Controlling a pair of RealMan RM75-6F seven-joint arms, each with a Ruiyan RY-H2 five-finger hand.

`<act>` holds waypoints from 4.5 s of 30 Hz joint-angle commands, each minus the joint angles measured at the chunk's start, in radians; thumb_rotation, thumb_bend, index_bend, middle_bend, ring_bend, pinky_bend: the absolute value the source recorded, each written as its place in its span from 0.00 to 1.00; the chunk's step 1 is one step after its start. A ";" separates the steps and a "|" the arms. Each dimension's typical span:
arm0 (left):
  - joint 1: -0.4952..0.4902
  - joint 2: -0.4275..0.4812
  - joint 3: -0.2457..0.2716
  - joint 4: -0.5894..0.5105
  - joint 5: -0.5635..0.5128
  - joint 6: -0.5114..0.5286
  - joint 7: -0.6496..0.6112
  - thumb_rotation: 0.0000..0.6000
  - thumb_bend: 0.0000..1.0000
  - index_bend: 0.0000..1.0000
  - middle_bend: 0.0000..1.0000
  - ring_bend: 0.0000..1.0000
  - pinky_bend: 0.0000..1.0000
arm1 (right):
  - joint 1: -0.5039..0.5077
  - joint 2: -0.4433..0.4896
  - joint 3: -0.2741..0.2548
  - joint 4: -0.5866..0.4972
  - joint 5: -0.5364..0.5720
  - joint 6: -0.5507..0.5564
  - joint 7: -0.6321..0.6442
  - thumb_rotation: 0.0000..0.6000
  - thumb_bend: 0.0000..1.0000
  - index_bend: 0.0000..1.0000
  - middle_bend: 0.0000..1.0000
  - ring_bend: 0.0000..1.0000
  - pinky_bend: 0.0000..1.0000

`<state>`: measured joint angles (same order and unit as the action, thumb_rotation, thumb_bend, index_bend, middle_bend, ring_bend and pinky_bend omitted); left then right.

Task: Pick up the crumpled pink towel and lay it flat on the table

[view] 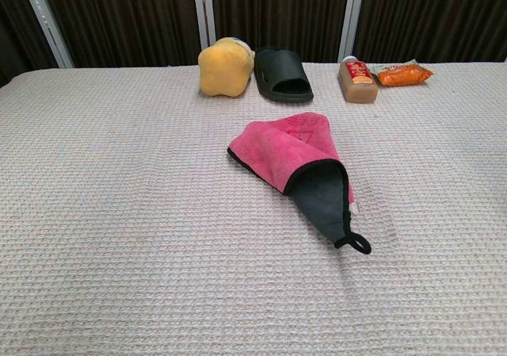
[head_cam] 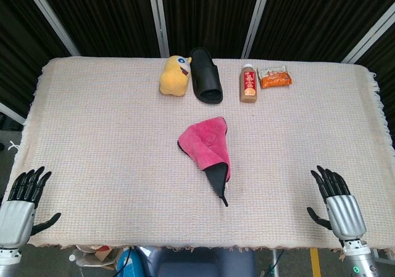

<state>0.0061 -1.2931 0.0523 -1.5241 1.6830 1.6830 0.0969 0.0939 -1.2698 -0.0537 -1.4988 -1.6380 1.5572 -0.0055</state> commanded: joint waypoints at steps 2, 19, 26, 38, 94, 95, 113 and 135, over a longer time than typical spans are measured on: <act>0.001 -0.001 -0.003 -0.001 0.001 0.003 -0.002 1.00 0.00 0.00 0.00 0.00 0.00 | -0.001 0.000 0.004 0.001 0.003 -0.005 -0.004 1.00 0.26 0.00 0.04 0.00 0.09; 0.006 -0.006 -0.014 -0.002 0.004 0.007 0.000 1.00 0.00 0.00 0.00 0.00 0.00 | -0.004 0.003 0.014 -0.008 -0.007 -0.009 0.016 1.00 0.26 0.00 0.04 0.00 0.09; 0.009 -0.008 -0.018 -0.001 0.005 0.011 0.000 1.00 0.00 0.00 0.00 0.00 0.00 | -0.004 0.000 0.016 -0.002 -0.012 -0.014 0.022 1.00 0.26 0.00 0.04 0.00 0.09; 0.012 -0.010 -0.022 -0.002 0.005 0.012 0.002 1.00 0.00 0.00 0.00 0.00 0.00 | 0.001 -0.001 0.019 -0.022 -0.020 -0.023 0.061 1.00 0.26 0.20 0.05 0.00 0.09; 0.008 -0.059 -0.044 0.045 -0.006 0.003 0.011 1.00 0.00 0.00 0.00 0.00 0.00 | 0.270 -0.572 0.068 0.431 -0.091 -0.189 0.339 1.00 0.24 0.39 0.15 0.05 0.09; 0.008 -0.059 -0.044 0.046 -0.007 0.002 0.012 1.00 0.00 0.00 0.00 0.00 0.00 | 0.272 -0.578 0.068 0.437 -0.091 -0.187 0.341 1.00 0.24 0.39 0.15 0.05 0.09; 0.008 -0.063 -0.042 0.048 -0.005 0.002 0.010 1.00 0.00 0.00 0.00 0.00 0.00 | 0.300 -0.659 0.087 0.522 -0.062 -0.169 0.378 1.00 0.24 0.45 0.18 0.07 0.09; 0.009 -0.066 -0.041 0.050 -0.005 0.001 0.010 1.00 0.00 0.00 0.00 0.00 0.00 | 0.312 -0.707 0.070 0.574 -0.050 -0.155 0.407 1.00 0.39 0.54 0.20 0.08 0.09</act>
<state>0.0153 -1.3588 0.0119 -1.4740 1.6781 1.6836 0.1071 0.4058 -1.9758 0.0165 -0.9253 -1.6885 1.4012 0.4005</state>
